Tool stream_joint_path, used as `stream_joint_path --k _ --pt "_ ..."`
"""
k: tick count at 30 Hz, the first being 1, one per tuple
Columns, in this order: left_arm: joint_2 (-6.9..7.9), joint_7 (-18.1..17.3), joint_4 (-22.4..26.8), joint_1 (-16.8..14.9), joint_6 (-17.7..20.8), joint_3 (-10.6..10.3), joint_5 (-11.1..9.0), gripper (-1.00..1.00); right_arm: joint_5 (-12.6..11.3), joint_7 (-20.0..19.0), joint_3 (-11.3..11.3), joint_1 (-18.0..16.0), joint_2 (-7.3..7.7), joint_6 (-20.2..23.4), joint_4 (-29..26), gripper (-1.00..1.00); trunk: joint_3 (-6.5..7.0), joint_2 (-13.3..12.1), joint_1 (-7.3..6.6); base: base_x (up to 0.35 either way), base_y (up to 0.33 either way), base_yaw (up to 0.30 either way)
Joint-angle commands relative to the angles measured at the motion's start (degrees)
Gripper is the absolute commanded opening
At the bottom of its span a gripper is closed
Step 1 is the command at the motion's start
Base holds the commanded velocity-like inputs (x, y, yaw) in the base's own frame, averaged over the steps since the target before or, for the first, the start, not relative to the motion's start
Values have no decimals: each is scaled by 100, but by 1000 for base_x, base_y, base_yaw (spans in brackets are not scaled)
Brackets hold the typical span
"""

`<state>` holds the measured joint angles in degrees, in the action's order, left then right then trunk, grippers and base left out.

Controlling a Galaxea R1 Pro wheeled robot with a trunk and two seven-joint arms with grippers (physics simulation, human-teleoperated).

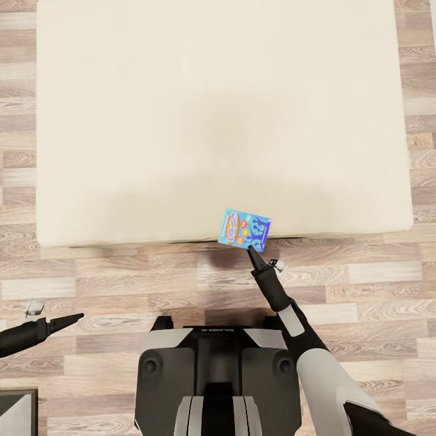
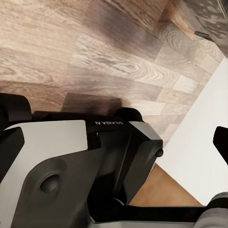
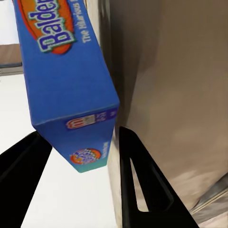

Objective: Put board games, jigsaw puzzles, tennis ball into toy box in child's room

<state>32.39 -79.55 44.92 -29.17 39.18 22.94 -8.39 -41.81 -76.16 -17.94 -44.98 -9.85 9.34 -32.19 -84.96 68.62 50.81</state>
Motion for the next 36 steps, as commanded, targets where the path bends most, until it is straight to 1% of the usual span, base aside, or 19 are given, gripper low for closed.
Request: stream_joint_path --k 1,5,24,31,36 --pt "-1 -17 -1 -1 62 0 -8 100 7 -22 -23 -2 -7 85 0 -100 -2 2 1 0 0 0" --pt "-1 -17 -1 -1 63 -11 -5 100 9 -22 -22 -2 -14 100 -1 -100 70 -158 -87 0 0 0" --pt "2 -26 -1 -1 63 -36 -10 100 15 -22 -24 -2 -14 109 -1 -100 70 -158 -87 0 0 0" --pt "0 -26 15 -1 63 -42 -6 100 18 -22 -17 -2 -12 133 -3 -100 196 -439 -241 0 0 0" --pt "2 -26 17 -1 63 -78 -5 100 49 -11 -1 -2 25 153 -8 -100 285 -639 -351 0 0 0"
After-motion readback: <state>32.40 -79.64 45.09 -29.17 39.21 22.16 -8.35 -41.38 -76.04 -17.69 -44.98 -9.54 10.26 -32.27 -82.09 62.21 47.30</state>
